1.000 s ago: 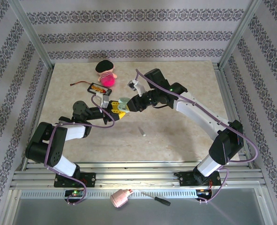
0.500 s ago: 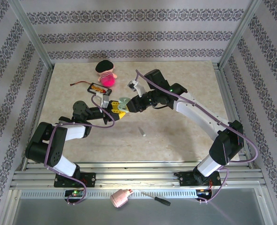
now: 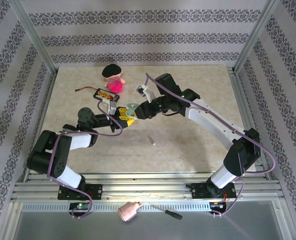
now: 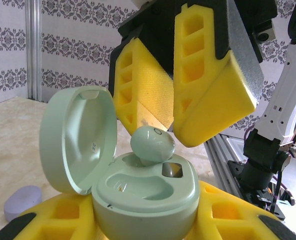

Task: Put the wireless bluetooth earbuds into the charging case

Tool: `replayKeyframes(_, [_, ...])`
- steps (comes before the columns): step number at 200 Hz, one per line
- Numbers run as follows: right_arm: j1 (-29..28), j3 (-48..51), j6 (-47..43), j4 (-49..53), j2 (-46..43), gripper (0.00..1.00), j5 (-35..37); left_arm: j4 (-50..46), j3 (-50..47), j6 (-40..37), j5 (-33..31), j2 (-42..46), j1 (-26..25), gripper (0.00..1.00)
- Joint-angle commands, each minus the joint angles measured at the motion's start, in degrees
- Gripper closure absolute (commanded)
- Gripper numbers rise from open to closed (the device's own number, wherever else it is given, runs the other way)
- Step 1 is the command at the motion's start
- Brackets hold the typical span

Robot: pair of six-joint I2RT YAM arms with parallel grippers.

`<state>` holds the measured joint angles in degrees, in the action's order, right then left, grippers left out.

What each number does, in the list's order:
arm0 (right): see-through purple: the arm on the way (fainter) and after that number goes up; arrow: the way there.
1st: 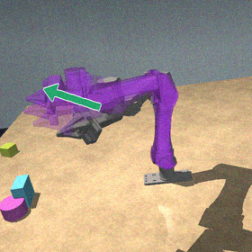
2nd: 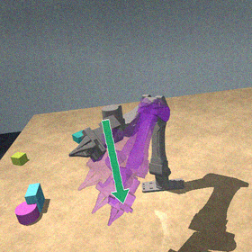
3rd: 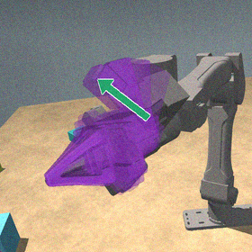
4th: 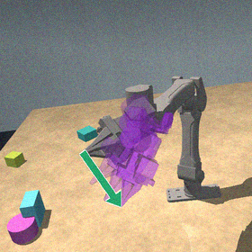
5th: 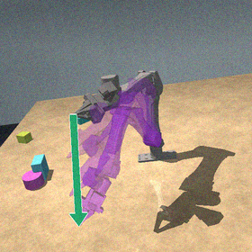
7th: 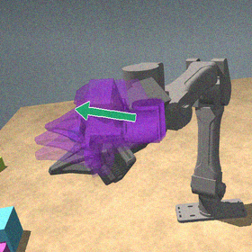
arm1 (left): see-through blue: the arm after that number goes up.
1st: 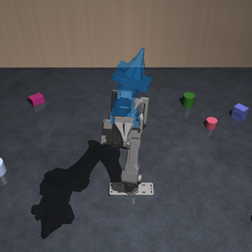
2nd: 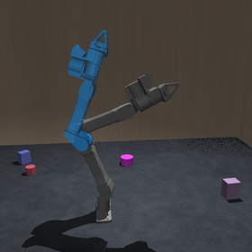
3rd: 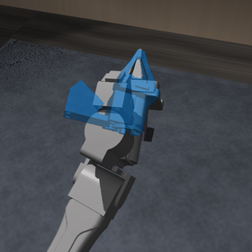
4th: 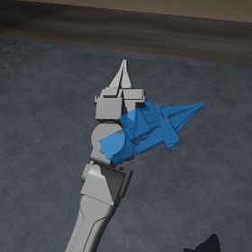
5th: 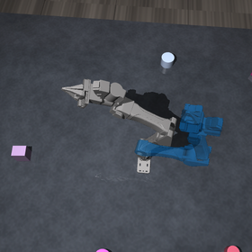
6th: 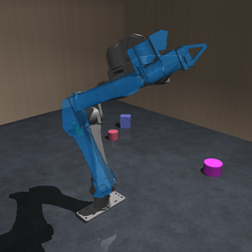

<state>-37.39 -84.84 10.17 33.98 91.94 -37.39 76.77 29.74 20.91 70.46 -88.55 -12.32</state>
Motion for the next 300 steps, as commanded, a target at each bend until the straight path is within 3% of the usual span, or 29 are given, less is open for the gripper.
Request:
replayKeyframes(1, [-1.2,0.4,0.3,-1.6,0.2,0.7,-2.1,5.1,1.4,-1.7,2.1,0.1,-1.1,0.76])
replayKeyframes(148, [-0.9,3.4,0.0,-2.5,-6.5,0.48,0.6,5.0,1.0,-3.3,1.3,-0.3,-1.1,0.76])
replayKeyframes(186, [-0.8,11.1,2.3,-9.1,-13.2,0.42,1.2,4.9,0.9,-4.1,0.4,-0.8,-0.9,0.76])
replayKeyframes(242, [1.7,28.4,10.3,-13.9,-24.7,0.41,7.6,5.0,0.3,-5.3,-4.5,-1.3,1.4,0.78])
replayKeyframes(279, [2.0,36.7,17.1,-14.7,-25.7,0.41,15.3,5.0,-1.1,-6.8,-7.0,-0.1,2.4,0.77])
replayKeyframes(300, [2.1,39.0,20.8,-16.1,-21.5,0.46,18.3,5.0,-1.2,-7.0,-7.4,0.1,2.8,0.77])
